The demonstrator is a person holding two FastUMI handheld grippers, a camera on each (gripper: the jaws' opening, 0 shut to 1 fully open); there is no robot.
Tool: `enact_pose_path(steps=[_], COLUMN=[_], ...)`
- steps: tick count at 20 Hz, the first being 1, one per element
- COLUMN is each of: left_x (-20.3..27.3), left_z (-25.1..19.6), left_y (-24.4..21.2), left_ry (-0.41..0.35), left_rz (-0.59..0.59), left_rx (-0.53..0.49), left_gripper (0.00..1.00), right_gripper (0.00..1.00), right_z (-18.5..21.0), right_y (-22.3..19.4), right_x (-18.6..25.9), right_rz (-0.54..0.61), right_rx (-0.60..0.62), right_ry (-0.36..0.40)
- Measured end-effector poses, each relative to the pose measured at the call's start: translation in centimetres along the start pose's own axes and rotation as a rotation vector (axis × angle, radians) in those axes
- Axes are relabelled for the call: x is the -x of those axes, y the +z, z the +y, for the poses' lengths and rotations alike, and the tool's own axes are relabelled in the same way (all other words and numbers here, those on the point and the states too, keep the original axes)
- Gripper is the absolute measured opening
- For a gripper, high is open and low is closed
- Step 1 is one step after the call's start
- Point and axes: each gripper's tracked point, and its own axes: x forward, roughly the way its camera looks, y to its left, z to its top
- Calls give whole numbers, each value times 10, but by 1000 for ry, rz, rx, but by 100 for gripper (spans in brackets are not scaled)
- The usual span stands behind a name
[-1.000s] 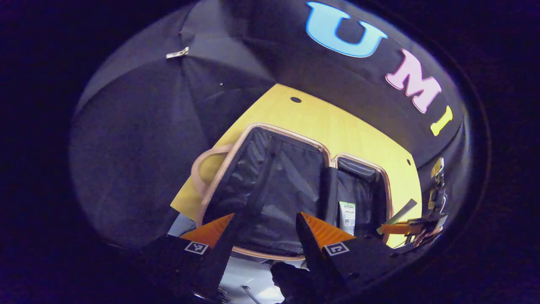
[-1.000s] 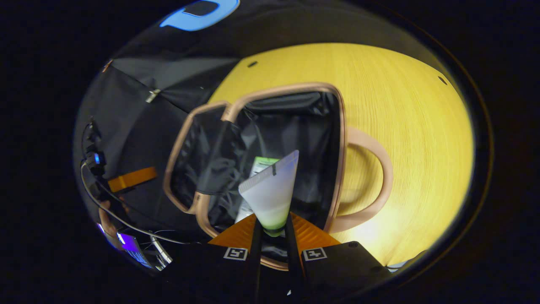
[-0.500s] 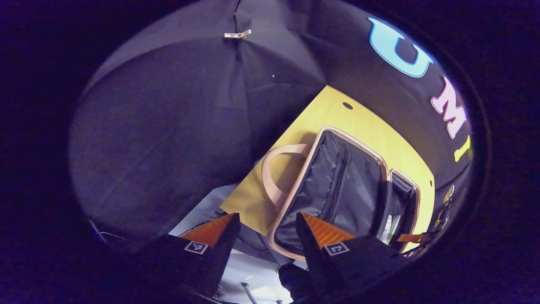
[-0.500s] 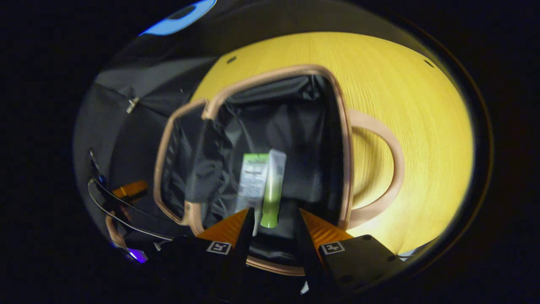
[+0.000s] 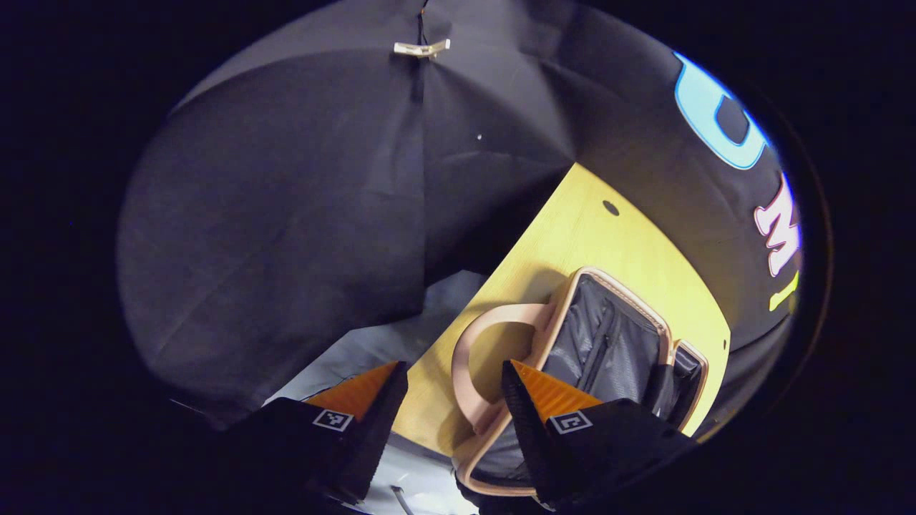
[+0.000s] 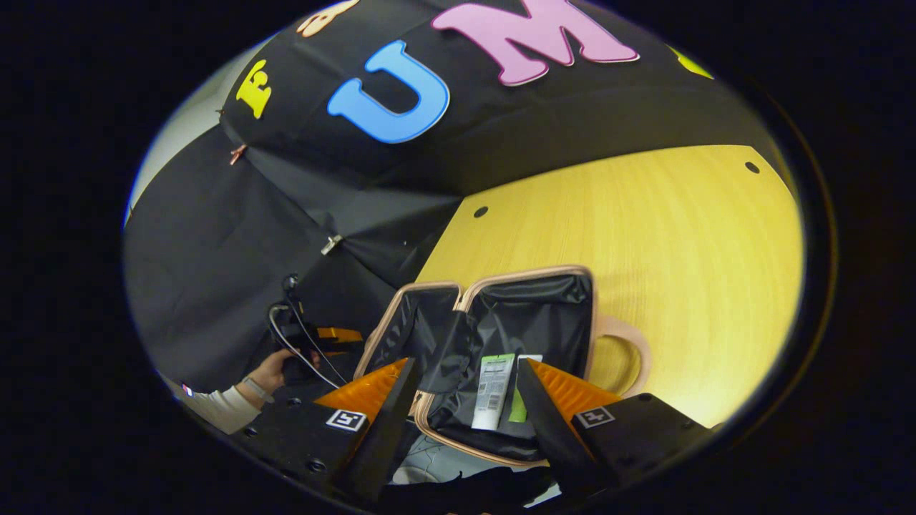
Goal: First open the suitcase, pack the skin care products into it, and then close the suitcase.
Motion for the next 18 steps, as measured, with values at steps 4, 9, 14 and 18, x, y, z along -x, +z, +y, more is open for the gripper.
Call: enact_pose_path(steps=[4, 9, 14, 18], left_x=[-52, -56, -1, 72], left_z=[9, 12, -25, -57], left_y=[-4, -2, 17, 40], left_ry=[98, 172, 58, -17], left_rz=[100, 87, -1, -125], left_rx=[-49, -171, -199, -218], left_gripper=[84, 37, 12, 10], right_gripper=[89, 89, 89, 89], right_z=[-44, -71, -81, -76], right_y=[17, 20, 27, 43], right_x=[26, 66, 101, 121], right_rz=[-72, -165, -211, -230], right_rx=[-60, -94, -32, -26], right_ry=[-100, -157, -155, -102])
